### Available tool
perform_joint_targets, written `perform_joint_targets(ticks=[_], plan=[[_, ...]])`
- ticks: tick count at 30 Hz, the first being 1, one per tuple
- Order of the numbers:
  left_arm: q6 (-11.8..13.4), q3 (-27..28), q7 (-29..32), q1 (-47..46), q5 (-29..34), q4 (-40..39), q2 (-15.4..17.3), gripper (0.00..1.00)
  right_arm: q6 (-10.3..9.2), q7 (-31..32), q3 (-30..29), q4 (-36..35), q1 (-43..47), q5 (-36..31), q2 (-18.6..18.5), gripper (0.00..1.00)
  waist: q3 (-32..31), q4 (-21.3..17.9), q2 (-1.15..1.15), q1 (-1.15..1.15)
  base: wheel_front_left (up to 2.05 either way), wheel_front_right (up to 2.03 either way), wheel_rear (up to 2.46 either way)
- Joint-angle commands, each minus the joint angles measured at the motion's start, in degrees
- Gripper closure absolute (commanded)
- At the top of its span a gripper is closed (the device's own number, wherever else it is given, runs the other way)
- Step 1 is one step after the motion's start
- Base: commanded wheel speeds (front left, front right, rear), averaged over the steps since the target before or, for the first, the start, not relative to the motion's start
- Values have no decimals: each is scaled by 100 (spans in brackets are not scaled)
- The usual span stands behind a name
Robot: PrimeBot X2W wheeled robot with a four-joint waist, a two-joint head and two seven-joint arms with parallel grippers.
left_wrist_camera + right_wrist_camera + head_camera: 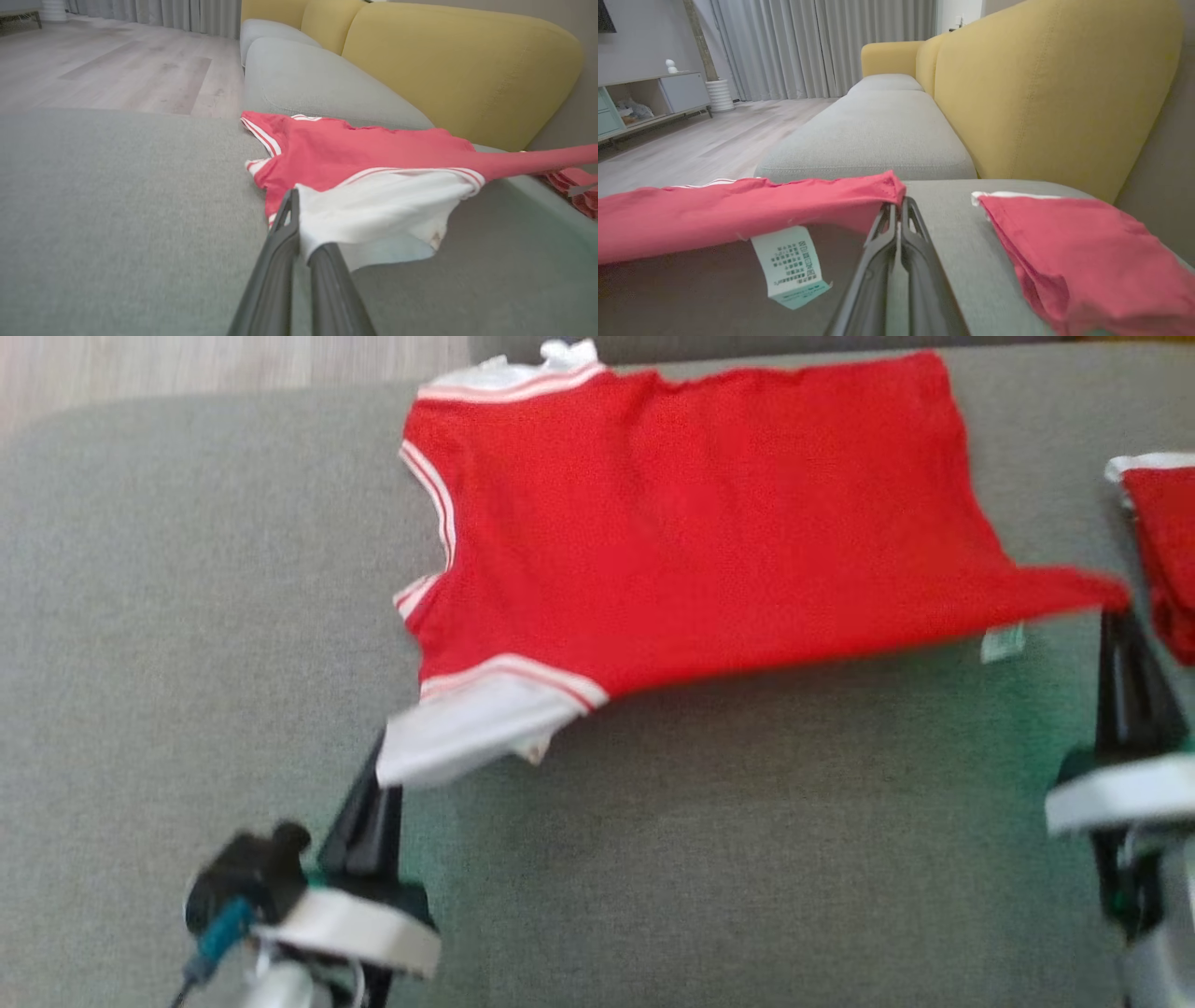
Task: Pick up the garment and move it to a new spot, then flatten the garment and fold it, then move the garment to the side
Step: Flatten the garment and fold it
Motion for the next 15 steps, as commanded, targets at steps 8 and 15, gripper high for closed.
perform_joint_targets(ticks=[8,15], plan=[[321,119,258,893,-72,-853,258,100,-4,244,-281,-1056,1213,-207,283,100,-347,-43,0,1,0,0,0],[417,99,456,1140,-77,-1267,386,100,-4,657,-463,-1693,1652,-338,513,100,-442,-22,0,1,0,0,0]])
